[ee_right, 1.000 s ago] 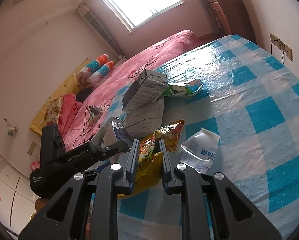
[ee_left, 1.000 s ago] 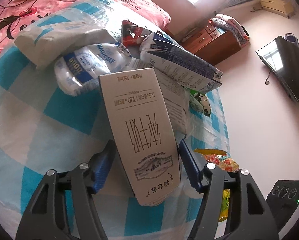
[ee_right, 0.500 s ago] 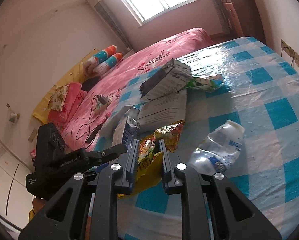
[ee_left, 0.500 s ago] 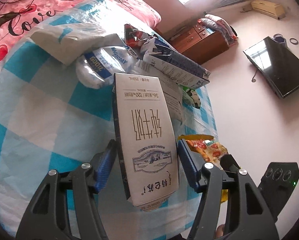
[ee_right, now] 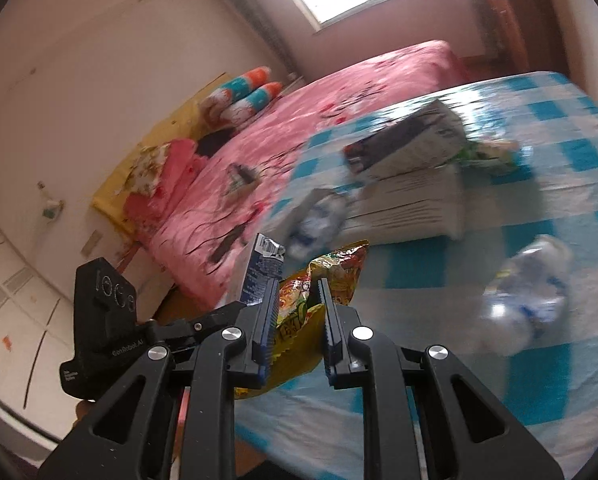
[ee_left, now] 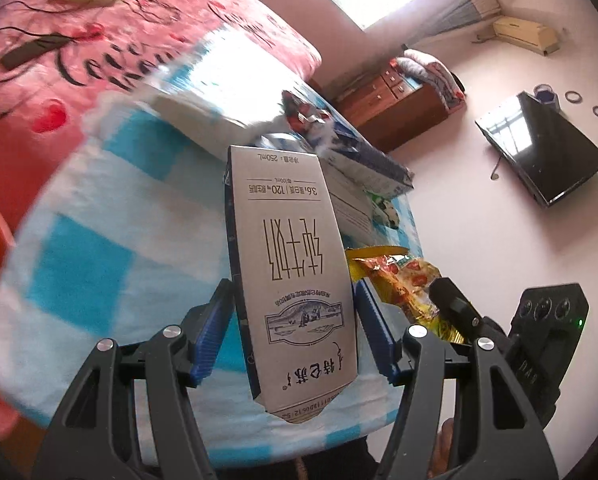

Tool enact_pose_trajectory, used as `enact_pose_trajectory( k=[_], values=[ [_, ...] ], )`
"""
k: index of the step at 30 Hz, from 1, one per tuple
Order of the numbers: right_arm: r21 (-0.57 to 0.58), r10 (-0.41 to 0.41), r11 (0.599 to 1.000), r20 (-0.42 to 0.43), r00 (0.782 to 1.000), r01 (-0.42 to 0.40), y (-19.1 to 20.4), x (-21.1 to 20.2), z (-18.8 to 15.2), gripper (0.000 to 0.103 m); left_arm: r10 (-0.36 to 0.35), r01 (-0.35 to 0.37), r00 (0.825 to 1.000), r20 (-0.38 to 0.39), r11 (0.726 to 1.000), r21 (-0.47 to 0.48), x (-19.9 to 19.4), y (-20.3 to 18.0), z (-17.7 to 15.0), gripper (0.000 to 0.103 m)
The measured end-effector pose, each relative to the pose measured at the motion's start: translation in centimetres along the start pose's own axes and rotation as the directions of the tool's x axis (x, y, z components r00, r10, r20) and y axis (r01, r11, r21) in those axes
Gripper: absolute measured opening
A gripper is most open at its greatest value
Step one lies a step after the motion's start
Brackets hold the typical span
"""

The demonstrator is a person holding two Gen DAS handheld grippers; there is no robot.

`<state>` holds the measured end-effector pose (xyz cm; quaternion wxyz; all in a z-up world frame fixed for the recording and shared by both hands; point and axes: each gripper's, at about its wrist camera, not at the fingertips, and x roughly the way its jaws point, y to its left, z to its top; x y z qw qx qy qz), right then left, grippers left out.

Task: Collect trash
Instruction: 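Carry the carton and snack bag over the orange bucket with both grippers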

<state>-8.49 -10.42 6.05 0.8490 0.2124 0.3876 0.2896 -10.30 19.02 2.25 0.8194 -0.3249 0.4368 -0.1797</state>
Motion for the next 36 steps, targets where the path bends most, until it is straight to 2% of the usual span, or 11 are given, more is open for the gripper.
enact_pose_trajectory(
  k=[6, 10, 13, 16, 21, 22, 24, 27, 30, 33, 36],
  values=[
    [-0.071, 0.127, 0.988, -0.125, 0.984, -0.136, 5.4, 5.1, -0.2, 0.021, 0.120, -0.117, 0.988, 0.096, 0.993, -0.035, -5.6, 4.4, 0.0, 0.063],
    [-0.126, 0.186, 0.968, -0.209, 0.960, -0.215, 9.4, 8.7, -0.8, 0.021, 0.246, -0.235, 0.957, 0.155, 0.968, -0.088, -9.3, 8.6, -0.5, 0.063],
    [-0.169, 0.219, 0.948, -0.273, 0.937, -0.271, 12.5, 11.8, -1.6, 0.021, 0.364, -0.340, 0.914, 0.179, 0.928, -0.150, -11.5, 12.2, -1.1, 0.063],
    [-0.181, 0.244, 0.931, -0.331, 0.911, -0.316, 14.8, 14.3, -2.7, 0.021, 0.435, -0.402, 0.881, 0.184, 0.895, -0.192, -12.7, 14.8, -1.8, 0.063],
    [-0.213, 0.229, 0.914, -0.428, 0.874, -0.344, 17.3, 18.5, -5.1, 0.025, 0.572, -0.542, 0.804, 0.164, 0.818, -0.195, -12.8, 18.1, -2.5, 0.064],
    [-0.218, 0.209, 0.917, -0.450, 0.868, -0.333, 17.5, 19.4, -5.7, 0.026, 0.604, -0.576, 0.780, 0.161, 0.795, -0.192, -12.7, 18.7, -2.7, 0.064],
    [-0.196, 0.205, 0.923, -0.478, 0.854, -0.331, 17.6, 20.3, -6.6, 0.043, 0.648, -0.623, 0.747, 0.149, 0.760, -0.184, -12.5, 19.9, -2.9, 0.064],
    [-0.227, 0.166, 0.929, -0.451, 0.877, -0.292, 17.2, 19.8, -6.9, 0.064, 0.705, -0.684, 0.694, 0.144, 0.709, -0.174, -12.3, 20.7, -3.2, 0.070],
    [-0.276, 0.123, 0.928, -0.408, 0.905, -0.250, 16.8, 18.8, -6.6, 0.075, 0.737, -0.720, 0.658, 0.156, 0.676, -0.156, -12.1, 20.5, -2.9, 0.075],
    [-0.303, 0.080, 0.933, -0.350, 0.933, -0.194, 16.2, 17.5, -6.3, 0.080, 0.750, -0.737, 0.639, 0.170, 0.661, -0.143, -11.9, 19.8, -2.4, 0.077],
    [-0.298, 0.053, 0.942, -0.326, 0.944, -0.156, 15.0, 16.9, -5.8, 0.082, 0.755, -0.747, 0.628, 0.188, 0.653, -0.125, -11.6, 18.6, -2.1, 0.079]
  ],
)
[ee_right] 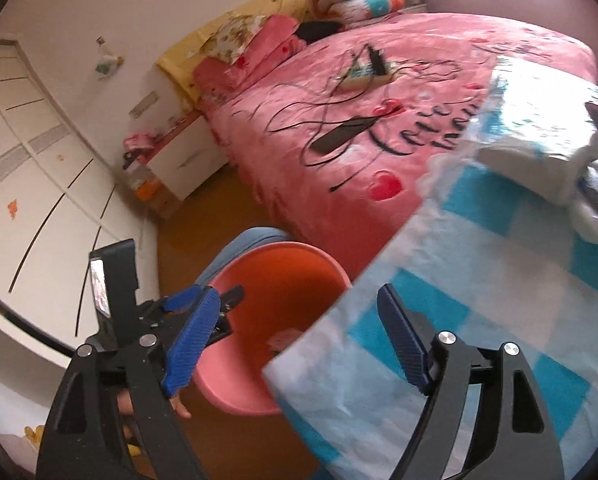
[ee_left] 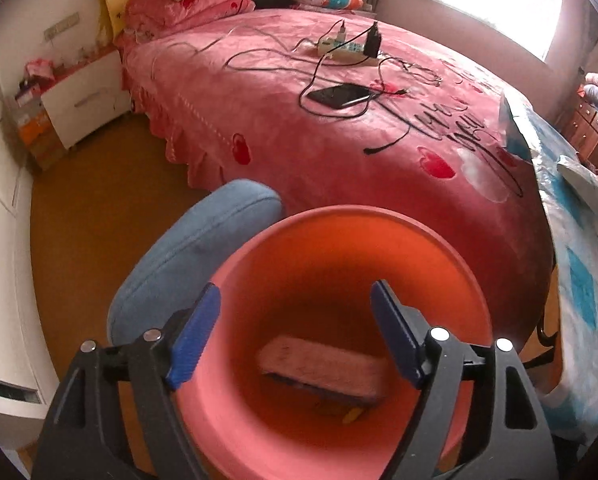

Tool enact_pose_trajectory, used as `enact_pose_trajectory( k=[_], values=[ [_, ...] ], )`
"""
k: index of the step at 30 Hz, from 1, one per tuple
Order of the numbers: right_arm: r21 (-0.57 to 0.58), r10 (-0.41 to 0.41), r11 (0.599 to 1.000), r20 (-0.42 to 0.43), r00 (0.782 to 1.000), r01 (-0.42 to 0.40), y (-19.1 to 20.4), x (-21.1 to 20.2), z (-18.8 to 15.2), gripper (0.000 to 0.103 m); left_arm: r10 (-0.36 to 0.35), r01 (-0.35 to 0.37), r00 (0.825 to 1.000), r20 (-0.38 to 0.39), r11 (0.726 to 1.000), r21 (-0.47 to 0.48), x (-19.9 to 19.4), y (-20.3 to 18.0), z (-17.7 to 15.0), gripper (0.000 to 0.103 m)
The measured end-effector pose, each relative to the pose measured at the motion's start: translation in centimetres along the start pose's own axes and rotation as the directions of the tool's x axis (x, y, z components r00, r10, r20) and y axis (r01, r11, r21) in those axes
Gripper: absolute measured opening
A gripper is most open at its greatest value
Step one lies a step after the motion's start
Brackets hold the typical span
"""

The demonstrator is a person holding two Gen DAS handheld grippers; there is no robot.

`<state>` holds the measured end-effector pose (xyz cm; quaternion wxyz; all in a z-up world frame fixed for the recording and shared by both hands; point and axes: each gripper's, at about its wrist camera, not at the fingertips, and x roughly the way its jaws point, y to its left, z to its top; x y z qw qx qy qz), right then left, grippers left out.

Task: Collect trash
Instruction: 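Open both grippers to drop the carton and snack bag into the bucket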

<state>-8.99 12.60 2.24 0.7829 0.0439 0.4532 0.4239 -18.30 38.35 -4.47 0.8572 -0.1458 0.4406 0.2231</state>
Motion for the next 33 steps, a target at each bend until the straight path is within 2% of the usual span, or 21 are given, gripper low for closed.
enact_pose_trajectory(
  k=[2, 9, 16, 23, 33],
  values=[
    [0.007, -0.031, 0.999, 0.018, 0.999, 0.031, -0.7, -0.8, -0.3, 0.086, -0.001, 0.000, 1.000, 0.006, 1.000, 0.017, -0.3, -0.8, 0.3, 0.080],
    [0.028, -0.127, 0.992, 0.087, 0.988, 0.125, -2.4, -3.7, -0.9, 0.087, -0.025, 0.021, 0.998, 0.049, 0.997, 0.080, -2.3, -3.9, 0.9, 0.080],
    [0.047, -0.213, 0.977, 0.169, 0.962, 0.208, -3.7, -7.1, -1.6, 0.088, -0.056, 0.044, 0.995, 0.079, 0.989, 0.139, -4.1, -7.0, 1.5, 0.081],
    [0.086, -0.262, 0.965, 0.214, 0.941, 0.249, -5.9, -9.6, -2.7, 0.089, -0.075, 0.051, 0.991, 0.113, 0.978, 0.203, -5.9, -10.4, 1.9, 0.081],
    [0.131, -0.283, 0.958, 0.277, 0.918, 0.256, -8.4, -12.8, -4.3, 0.088, -0.083, 0.036, 0.986, 0.147, 0.955, 0.295, -8.2, -15.5, 1.4, 0.081]
  ],
)
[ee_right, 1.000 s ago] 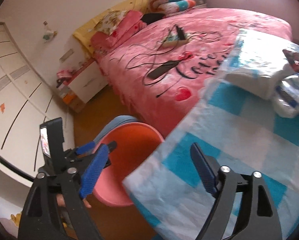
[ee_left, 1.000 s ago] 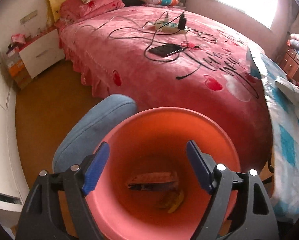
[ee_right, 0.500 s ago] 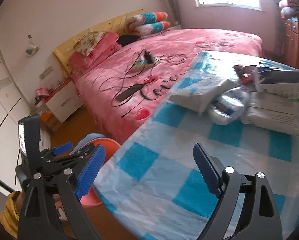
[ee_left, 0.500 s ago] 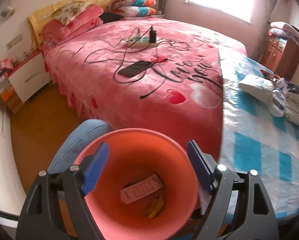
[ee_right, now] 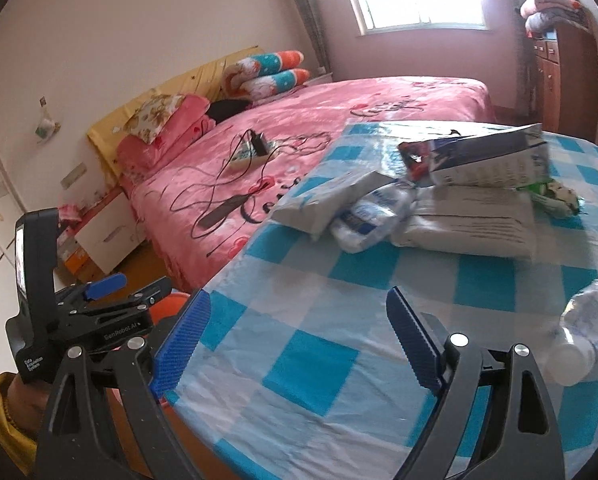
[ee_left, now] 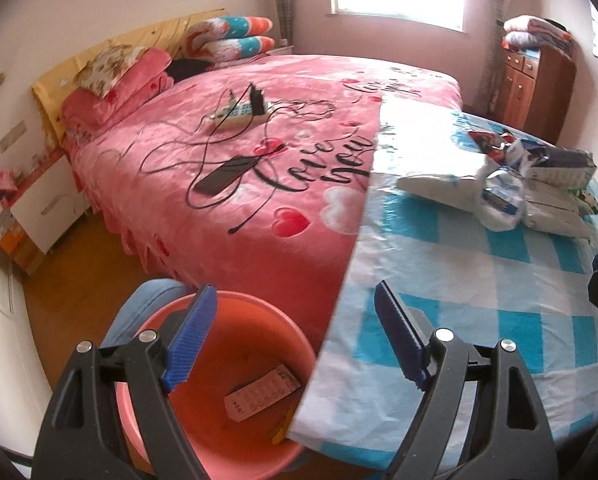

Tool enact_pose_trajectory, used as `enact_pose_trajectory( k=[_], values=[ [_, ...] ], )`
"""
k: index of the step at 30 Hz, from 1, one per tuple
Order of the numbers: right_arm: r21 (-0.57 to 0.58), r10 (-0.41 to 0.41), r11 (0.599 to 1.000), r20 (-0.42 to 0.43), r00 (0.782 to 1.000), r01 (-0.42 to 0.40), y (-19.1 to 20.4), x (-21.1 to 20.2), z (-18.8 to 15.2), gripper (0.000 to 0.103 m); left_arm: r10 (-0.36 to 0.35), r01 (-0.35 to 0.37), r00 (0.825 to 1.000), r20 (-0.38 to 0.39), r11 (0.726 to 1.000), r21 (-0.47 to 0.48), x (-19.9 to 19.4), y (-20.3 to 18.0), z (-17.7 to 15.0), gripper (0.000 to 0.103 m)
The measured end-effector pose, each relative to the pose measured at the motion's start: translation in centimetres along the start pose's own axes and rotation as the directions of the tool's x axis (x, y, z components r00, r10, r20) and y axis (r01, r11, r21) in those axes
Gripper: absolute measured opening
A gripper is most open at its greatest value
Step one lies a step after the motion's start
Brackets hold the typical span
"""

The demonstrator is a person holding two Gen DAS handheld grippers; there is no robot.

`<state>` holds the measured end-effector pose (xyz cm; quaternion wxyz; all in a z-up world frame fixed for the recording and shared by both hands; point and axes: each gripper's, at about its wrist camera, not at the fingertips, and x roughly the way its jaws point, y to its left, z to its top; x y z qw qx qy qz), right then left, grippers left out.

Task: Collect trash
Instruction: 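Open both grippers to drop the carton and snack bag into the bucket, then move both grippers back to the table toward the white package and bottle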

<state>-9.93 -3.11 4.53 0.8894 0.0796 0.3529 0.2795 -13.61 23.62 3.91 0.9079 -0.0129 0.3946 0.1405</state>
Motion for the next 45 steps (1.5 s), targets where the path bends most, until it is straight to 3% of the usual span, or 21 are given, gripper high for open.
enact_pose_trajectory(
  k=[12, 27, 39, 45],
  values=[
    [0.070, -0.027, 0.997, 0.062, 0.998, 0.022, -4.4, -2.8, -0.3, 0.088, -0.001, -0.002, 1.000, 0.031, 0.996, 0.092, -1.9, -5.4, 0.8, 0.082],
    [0.168, -0.088, 0.983, 0.069, 0.994, 0.076, -10.1, -4.9, -0.9, 0.088, -0.015, 0.008, 0.999, 0.040, 0.984, 0.176, -2.9, -10.7, 1.1, 0.082],
    [0.271, -0.142, 0.955, 0.069, 0.987, 0.119, -15.0, -6.5, -0.9, 0.088, -0.040, 0.030, 0.999, 0.032, 0.966, 0.256, -3.1, -14.9, 0.8, 0.082],
    [0.382, -0.194, 0.910, 0.049, 0.980, 0.161, -19.3, -7.7, -1.0, 0.088, -0.098, 0.089, 0.995, 0.015, 0.949, 0.304, -3.3, -17.1, 0.7, 0.082]
  ],
)
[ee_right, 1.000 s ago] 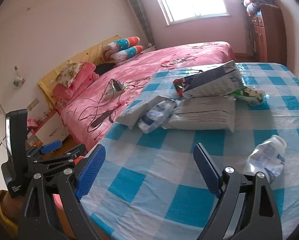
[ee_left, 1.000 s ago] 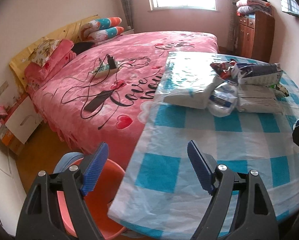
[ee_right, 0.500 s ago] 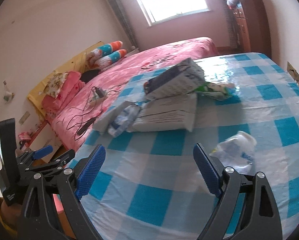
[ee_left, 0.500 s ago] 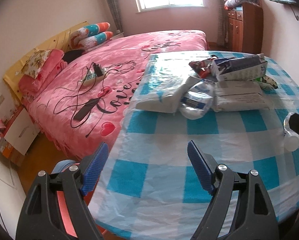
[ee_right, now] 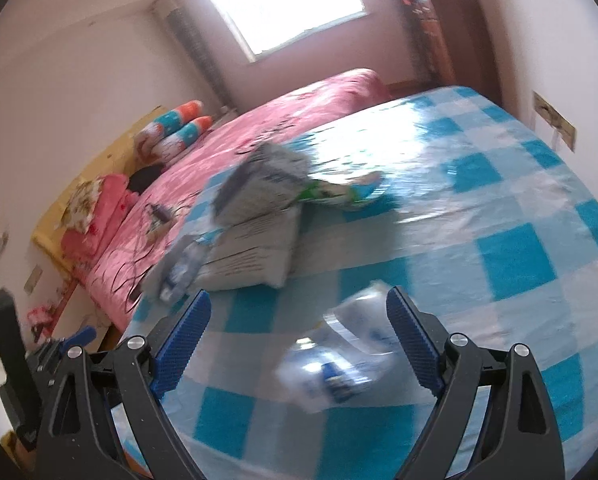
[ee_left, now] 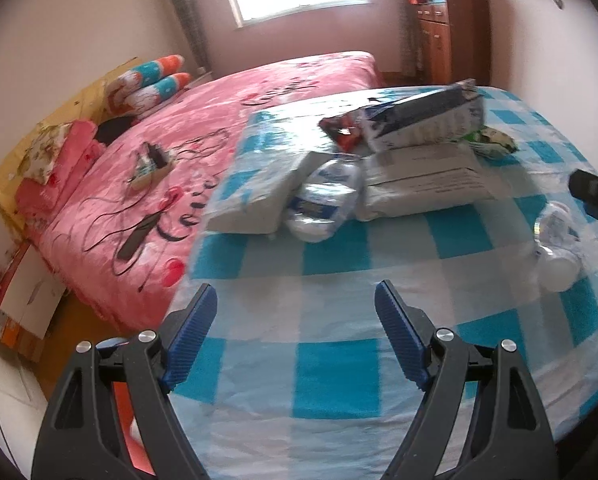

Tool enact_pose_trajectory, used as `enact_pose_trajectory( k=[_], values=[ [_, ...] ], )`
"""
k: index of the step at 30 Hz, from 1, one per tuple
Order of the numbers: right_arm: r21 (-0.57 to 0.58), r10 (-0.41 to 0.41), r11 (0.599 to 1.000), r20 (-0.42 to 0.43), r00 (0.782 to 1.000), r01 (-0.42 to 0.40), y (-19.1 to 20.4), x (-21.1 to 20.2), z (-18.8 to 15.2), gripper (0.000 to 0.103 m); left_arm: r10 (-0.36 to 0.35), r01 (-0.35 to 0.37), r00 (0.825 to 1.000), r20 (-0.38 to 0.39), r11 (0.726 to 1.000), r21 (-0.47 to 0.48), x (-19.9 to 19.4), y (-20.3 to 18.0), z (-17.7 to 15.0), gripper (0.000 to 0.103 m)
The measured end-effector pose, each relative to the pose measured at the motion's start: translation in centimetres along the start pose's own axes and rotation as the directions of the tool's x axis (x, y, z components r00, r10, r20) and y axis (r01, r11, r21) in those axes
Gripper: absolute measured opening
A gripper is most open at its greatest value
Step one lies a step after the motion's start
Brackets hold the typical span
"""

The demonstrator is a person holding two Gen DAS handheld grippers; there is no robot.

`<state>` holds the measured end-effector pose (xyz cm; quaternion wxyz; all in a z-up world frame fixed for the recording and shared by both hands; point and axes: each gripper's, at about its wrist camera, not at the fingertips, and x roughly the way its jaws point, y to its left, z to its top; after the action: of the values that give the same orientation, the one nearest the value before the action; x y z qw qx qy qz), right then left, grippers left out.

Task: Collect trash
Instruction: 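Move both grippers back to the table toward the white package and bottle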

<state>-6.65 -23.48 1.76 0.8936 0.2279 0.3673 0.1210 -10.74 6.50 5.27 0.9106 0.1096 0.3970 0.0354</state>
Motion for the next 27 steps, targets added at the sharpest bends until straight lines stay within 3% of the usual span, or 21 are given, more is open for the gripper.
enact_pose_trajectory(
  k=[8, 20, 27],
  values=[
    [0.121, 0.000, 0.993, -0.080, 0.997, 0.010, -3.4, 0.7, 0.6, 0.088, -0.113, 0.113, 0.993, -0.021, 0.994, 0.003, 0.9, -1.8, 2.0, 0.082],
    [0.031, -0.040, 0.998, -0.162, 0.986, 0.046, -0.9, 3.0, -0.5, 0.088, -0.188, 0.188, 0.980, -0.060, 0.982, -0.006, 5.5, 2.7, 5.6, 0.082],
    [-0.061, -0.096, 0.994, -0.148, 0.984, 0.088, 0.5, 4.2, -0.7, 0.088, -0.247, 0.238, 0.966, -0.081, 0.965, -0.107, 9.5, 5.9, 7.2, 0.082]
  ],
)
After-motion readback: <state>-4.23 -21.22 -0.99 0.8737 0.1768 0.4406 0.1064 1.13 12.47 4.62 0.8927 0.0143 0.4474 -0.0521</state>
